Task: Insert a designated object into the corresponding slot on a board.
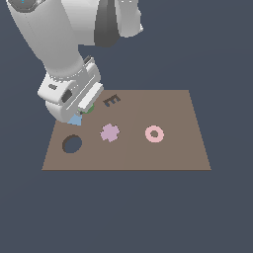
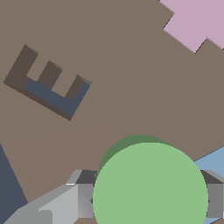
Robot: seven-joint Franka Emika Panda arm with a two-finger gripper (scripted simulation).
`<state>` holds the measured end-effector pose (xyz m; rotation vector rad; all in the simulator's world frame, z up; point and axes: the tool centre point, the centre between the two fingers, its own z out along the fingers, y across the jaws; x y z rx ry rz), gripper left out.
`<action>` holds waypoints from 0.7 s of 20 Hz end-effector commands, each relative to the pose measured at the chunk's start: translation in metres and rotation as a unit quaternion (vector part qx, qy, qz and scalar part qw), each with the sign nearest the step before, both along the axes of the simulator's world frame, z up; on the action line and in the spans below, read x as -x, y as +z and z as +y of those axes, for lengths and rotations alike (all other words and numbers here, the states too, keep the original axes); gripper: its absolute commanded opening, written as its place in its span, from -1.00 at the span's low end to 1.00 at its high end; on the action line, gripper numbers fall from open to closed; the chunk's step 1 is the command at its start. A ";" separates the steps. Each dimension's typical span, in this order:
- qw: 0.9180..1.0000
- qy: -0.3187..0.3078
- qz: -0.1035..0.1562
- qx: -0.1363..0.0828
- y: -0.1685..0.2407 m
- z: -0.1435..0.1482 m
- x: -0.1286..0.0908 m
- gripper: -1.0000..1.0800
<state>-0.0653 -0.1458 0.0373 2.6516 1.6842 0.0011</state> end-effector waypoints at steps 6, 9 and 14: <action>0.991 0.135 0.000 0.000 0.002 -0.023 -0.039 -1.00; 0.982 0.188 0.000 0.000 0.002 -0.029 -0.057 -1.00; 0.964 0.265 0.000 0.000 0.003 -0.034 -0.083 -1.00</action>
